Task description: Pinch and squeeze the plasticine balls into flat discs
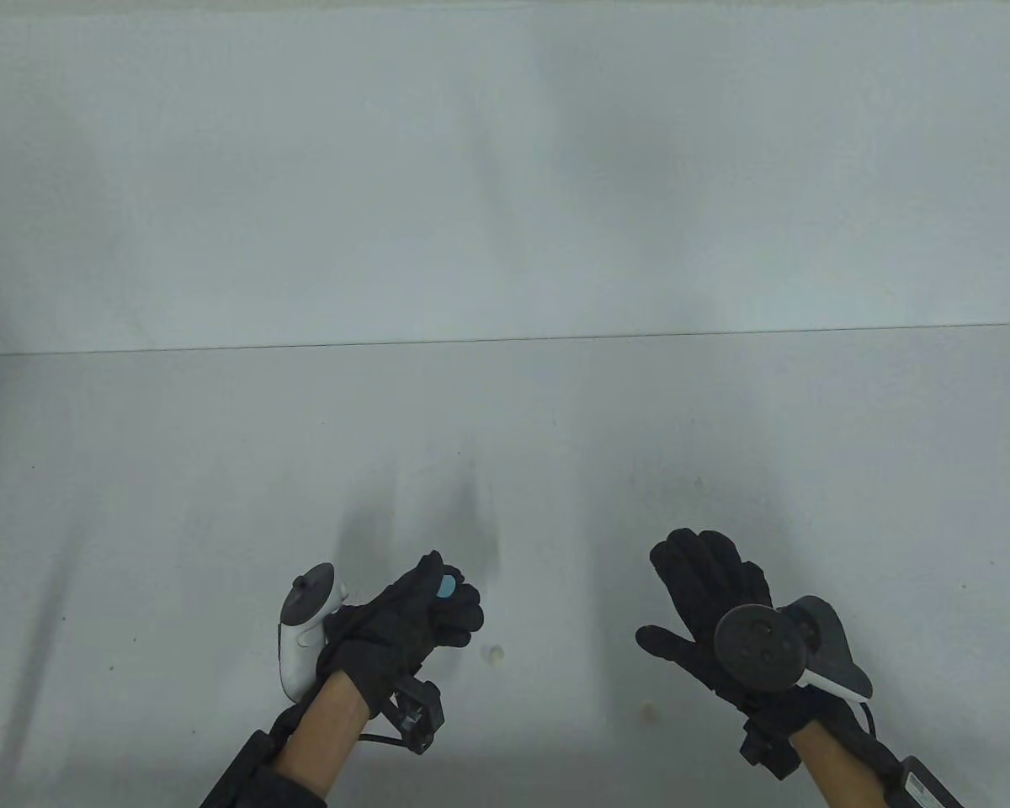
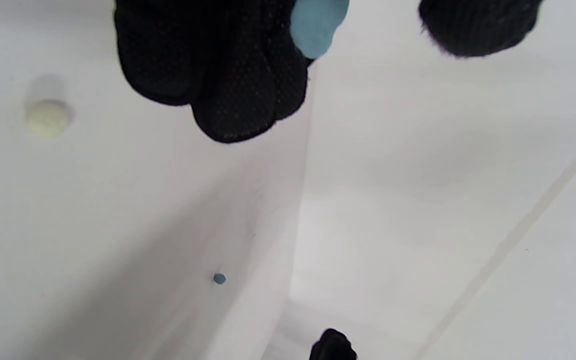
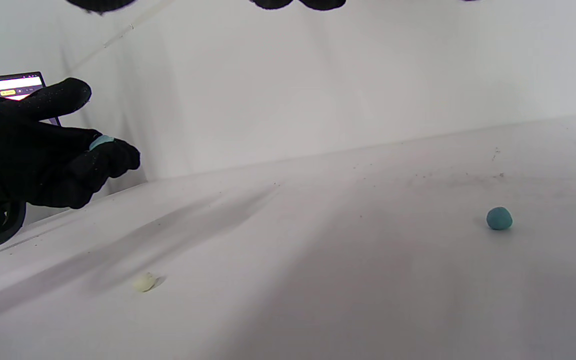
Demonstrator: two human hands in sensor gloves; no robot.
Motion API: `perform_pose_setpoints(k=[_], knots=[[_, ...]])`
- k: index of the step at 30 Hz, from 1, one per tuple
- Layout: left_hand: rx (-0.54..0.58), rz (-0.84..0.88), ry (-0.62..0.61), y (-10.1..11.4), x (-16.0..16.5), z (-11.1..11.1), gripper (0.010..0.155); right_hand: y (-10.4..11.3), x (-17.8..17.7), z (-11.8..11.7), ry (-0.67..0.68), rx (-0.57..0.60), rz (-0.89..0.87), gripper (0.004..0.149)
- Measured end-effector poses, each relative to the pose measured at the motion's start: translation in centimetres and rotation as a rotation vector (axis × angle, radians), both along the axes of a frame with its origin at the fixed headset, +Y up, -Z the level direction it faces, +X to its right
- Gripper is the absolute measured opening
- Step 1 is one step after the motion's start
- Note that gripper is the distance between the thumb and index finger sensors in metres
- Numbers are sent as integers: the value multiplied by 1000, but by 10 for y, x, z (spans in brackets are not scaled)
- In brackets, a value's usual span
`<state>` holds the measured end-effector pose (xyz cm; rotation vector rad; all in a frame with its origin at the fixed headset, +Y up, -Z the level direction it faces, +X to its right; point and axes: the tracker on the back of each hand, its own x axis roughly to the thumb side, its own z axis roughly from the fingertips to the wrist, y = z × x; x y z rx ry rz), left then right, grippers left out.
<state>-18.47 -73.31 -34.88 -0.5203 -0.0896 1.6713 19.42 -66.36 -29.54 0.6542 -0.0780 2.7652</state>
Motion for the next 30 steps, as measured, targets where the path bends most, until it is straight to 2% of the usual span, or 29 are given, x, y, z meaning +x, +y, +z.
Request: perform_pose_setpoints(k=[6, 10, 14, 16, 17, 18, 19, 20, 22, 24, 28, 30], knots=[[14, -144, 61, 3, -5, -1, 47, 0, 0, 0, 2, 1, 1, 84], [21, -160, 78, 5, -5, -1, 40, 0, 0, 0, 4, -3, 0, 84], [30, -161, 75, 7, -4, -1, 39, 0, 0, 0, 5, 1, 0, 84], [30, -149, 71, 6, -4, -1, 41, 0, 0, 0, 6, 0, 1, 84], [25, -115, 44, 3, -3, -2, 47, -1, 0, 0, 5, 0, 1, 84], [10, -53, -4, 1, -2, -1, 68, 0, 0, 0, 4, 2, 0, 84], [-5, -12, -29, -1, -2, 0, 79, 0, 0, 0, 4, 4, -1, 84], [-15, 21, -28, -3, 0, 1, 85, 0, 0, 0, 4, 5, -3, 84], [-17, 5, -28, -4, 0, 1, 87, 0, 0, 0, 5, 2, -1, 84], [-3, -39, -1, -3, -1, 1, 81, 0, 0, 0, 3, 4, 0, 84], [-9, -93, 37, -1, -3, 0, 51, 0, 0, 0, 4, 2, -2, 84], [6, -118, 46, 0, -4, -1, 47, 0, 0, 0, 4, 3, 1, 84]])
